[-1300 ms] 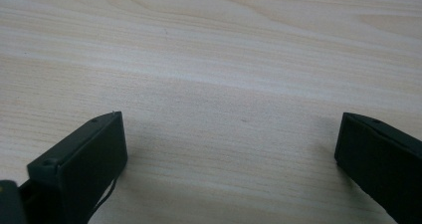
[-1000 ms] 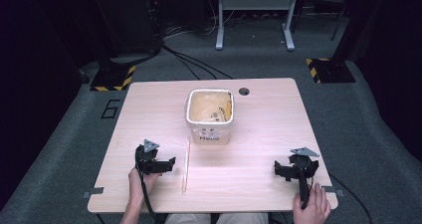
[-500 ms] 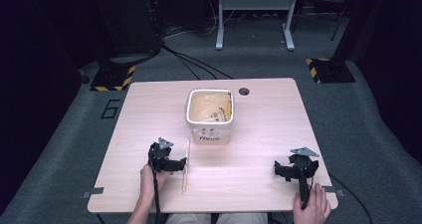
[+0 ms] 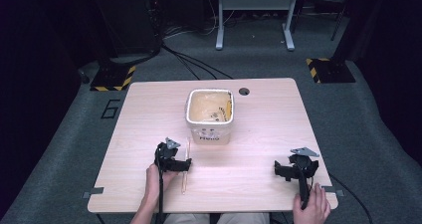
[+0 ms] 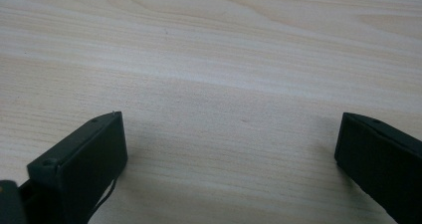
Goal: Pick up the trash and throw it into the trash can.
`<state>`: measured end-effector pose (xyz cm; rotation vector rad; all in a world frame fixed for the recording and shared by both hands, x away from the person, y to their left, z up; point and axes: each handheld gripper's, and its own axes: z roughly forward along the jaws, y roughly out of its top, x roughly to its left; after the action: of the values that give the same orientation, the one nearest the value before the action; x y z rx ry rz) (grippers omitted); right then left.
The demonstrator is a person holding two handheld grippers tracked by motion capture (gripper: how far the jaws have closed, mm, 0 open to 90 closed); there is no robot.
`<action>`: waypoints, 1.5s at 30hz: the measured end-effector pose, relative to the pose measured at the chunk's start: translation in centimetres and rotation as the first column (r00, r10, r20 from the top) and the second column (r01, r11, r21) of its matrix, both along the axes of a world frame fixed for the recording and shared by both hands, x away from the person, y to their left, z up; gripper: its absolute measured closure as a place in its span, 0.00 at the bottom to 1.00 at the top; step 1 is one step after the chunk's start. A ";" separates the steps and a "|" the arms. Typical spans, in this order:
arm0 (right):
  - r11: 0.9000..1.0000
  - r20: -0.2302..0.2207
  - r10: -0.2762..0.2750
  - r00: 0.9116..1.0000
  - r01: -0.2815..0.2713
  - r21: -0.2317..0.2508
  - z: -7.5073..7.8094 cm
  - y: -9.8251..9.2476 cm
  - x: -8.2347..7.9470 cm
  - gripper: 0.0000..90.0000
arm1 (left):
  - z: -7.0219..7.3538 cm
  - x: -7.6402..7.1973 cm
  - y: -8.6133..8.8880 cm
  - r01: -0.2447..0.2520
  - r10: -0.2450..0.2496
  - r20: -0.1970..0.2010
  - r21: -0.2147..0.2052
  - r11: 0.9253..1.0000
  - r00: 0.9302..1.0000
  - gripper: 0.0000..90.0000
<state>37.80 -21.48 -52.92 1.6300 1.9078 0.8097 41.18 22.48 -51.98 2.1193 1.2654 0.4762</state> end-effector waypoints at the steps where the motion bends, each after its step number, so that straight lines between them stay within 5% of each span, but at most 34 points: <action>1: 1.000 -0.001 -0.002 1.000 0.002 0.001 0.0 0.0 0.0 0.00 | 0.0 -0.1 0.0 0.000 0.000 0.005 -0.008 1.000 1.000 0.18; 20: 1.000 0.003 0.000 1.000 0.000 0.002 0.0 0.0 0.0 0.00 | 0.2 -1.1 0.8 -0.029 0.031 0.049 -0.041 0.999 0.998 0.77; 45: 1.000 0.002 0.001 1.000 -0.001 0.002 0.0 0.0 0.0 0.00 | 0.6 -1.0 1.9 -0.013 0.014 0.064 -0.024 1.000 0.998 0.90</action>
<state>37.78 -21.48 -52.94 1.6290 1.9071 0.8135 40.23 24.39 -51.36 2.0613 1.2439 0.5282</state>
